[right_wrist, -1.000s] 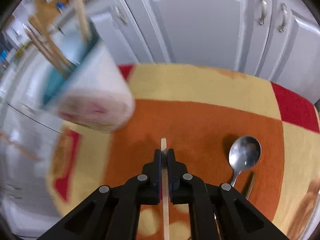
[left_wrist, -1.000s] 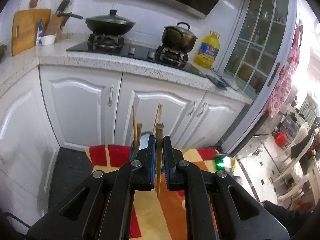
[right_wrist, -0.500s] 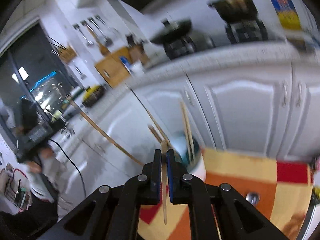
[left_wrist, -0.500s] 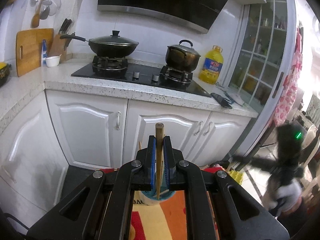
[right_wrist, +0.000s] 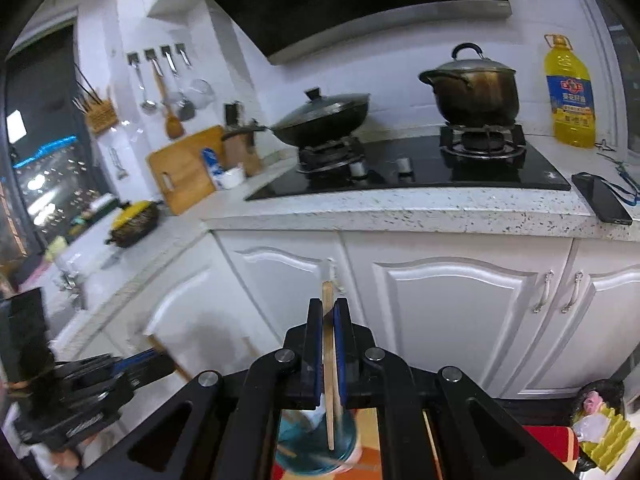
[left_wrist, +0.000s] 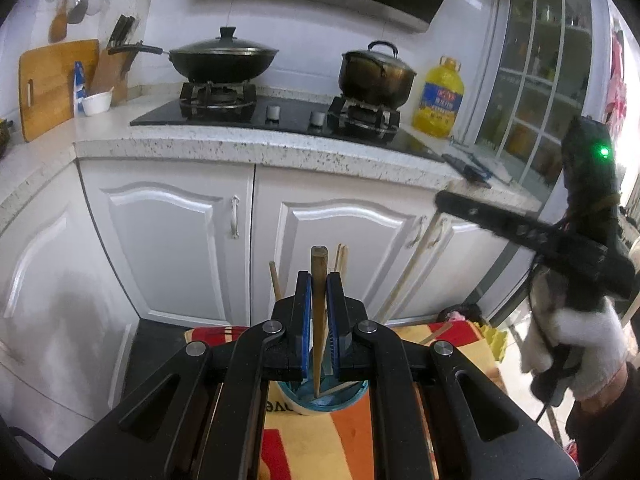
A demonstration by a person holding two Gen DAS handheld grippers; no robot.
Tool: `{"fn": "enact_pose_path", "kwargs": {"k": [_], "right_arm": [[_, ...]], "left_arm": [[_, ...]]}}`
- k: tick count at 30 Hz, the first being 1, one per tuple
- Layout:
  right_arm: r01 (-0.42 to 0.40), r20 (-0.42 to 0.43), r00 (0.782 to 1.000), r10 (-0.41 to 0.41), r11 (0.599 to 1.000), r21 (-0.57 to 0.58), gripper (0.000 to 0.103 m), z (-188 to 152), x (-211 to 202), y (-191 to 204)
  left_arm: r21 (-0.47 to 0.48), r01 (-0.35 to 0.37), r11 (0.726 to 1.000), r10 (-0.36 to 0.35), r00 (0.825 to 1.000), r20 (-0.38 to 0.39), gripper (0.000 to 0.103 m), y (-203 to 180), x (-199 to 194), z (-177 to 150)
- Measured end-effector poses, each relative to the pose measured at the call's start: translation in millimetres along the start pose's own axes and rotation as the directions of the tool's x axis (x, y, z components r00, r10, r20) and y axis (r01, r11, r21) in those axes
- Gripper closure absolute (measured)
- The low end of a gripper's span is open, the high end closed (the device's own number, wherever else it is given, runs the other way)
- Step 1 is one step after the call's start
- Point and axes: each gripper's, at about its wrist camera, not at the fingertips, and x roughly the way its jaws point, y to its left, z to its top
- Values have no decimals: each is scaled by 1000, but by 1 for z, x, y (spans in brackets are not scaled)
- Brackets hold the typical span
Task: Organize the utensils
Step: 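Drop the chopstick into the holder with the left tool while the right tool carries its chopstick over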
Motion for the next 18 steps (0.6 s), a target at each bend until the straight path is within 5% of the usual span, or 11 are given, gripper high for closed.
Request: {"fn": "enact_pose_path", "kwargs": {"k": [15, 18], "right_arm": [[-13, -249, 968, 22, 999, 38, 98, -67, 87, -20], [-22, -259, 965, 36, 998, 58, 84, -68, 82, -23]], "left_arm": [[-26, -22, 999, 18, 991, -133, 97, -1, 60, -43], [-42, -16, 999, 10, 990, -139, 96, -1, 59, -46]]}}
